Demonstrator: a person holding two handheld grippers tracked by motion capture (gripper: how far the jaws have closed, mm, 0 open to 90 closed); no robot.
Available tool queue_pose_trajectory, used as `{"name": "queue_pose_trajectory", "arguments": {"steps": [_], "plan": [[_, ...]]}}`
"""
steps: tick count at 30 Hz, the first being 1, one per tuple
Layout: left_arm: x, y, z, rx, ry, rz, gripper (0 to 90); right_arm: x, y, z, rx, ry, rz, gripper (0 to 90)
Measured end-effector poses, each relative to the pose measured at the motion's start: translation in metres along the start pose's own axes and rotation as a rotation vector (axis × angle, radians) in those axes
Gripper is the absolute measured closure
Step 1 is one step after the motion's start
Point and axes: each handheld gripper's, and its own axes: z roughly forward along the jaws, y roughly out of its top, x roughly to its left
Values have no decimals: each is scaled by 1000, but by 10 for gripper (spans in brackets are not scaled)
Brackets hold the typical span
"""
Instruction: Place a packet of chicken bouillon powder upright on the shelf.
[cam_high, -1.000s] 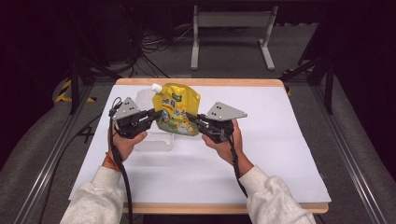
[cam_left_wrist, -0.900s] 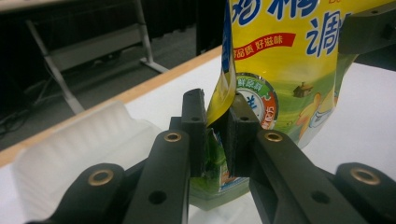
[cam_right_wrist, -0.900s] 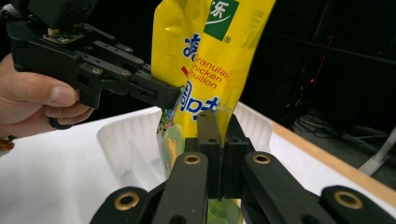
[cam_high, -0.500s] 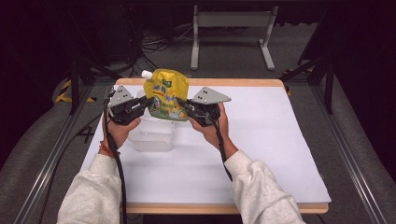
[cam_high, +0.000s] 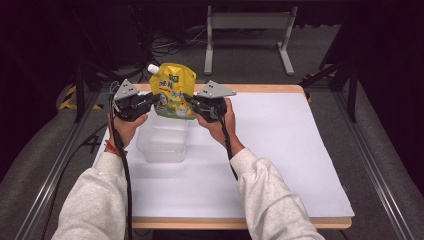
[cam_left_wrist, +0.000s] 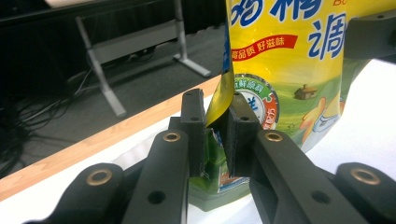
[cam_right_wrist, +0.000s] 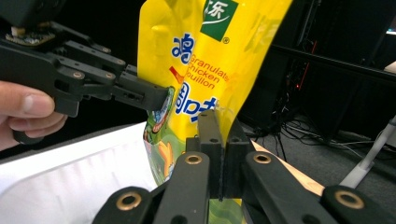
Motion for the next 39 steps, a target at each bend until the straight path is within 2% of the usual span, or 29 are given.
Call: {"name": "queue_pose_trajectory", "arguments": {"steps": [9,15,18,20,26,30,39], "plan": [[15,-6,11,29,14,-16,803,-8,-7,24,20,3,11,900],[24,-9,19,49,18,-18,799,-11,-15,36,24,3,40,900],[27,-11,23,63,20,-6,798,-10,-17,39,27,2,48,900],[30,-14,25,63,24,-19,795,-10,-20,42,33,-2,49,900],[32,-16,26,77,20,-19,793,-9,-25,46,40,2,63,900],[33,-12,27,82,24,-7,792,-10,-24,47,33,-4,64,900],[36,-5,27,56,41,-13,783,-12,-19,49,14,-31,54,900]]}}
